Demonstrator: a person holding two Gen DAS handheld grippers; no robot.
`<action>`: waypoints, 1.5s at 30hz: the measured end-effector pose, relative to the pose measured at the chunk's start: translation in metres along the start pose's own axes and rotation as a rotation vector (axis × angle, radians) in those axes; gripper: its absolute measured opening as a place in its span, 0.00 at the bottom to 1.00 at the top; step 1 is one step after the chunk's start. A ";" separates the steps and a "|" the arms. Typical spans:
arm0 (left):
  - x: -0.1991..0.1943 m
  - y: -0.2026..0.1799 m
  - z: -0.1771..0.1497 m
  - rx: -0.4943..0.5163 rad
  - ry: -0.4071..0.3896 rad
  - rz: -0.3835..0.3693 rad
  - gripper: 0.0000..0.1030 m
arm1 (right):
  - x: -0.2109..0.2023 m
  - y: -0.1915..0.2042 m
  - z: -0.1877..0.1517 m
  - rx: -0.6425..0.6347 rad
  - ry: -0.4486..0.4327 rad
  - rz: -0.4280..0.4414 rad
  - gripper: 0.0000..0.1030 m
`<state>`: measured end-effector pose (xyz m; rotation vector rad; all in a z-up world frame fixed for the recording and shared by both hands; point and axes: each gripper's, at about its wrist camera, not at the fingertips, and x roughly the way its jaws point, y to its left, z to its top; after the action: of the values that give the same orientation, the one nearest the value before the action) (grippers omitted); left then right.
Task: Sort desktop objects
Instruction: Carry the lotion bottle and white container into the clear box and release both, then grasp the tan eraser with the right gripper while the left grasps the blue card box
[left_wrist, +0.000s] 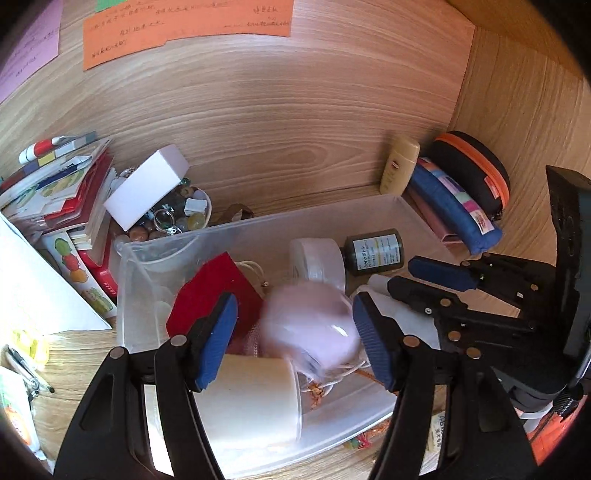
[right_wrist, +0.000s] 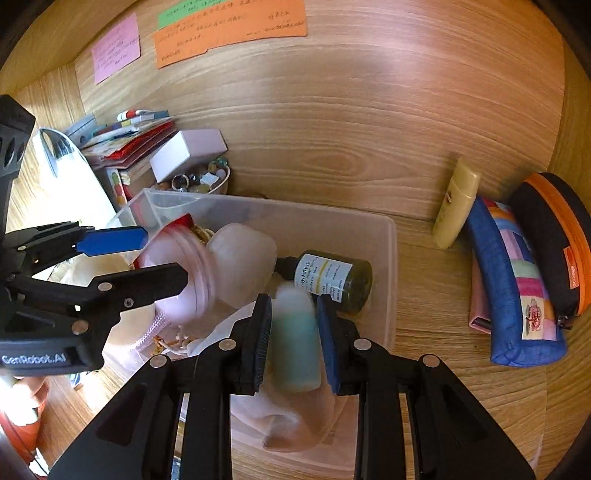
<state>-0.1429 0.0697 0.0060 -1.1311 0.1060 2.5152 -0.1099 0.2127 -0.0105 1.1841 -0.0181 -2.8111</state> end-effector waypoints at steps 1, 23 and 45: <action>0.000 -0.001 0.000 0.003 0.000 0.001 0.63 | 0.001 0.000 0.000 0.000 0.005 0.000 0.23; -0.074 0.019 -0.016 -0.011 -0.100 0.053 0.88 | -0.067 0.028 -0.004 -0.073 -0.123 -0.087 0.80; -0.069 0.066 -0.133 -0.021 0.135 0.151 0.88 | -0.073 0.043 -0.089 -0.123 0.056 -0.086 0.80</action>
<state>-0.0313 -0.0419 -0.0387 -1.3476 0.2095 2.5731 0.0081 0.1781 -0.0185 1.2633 0.2107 -2.8029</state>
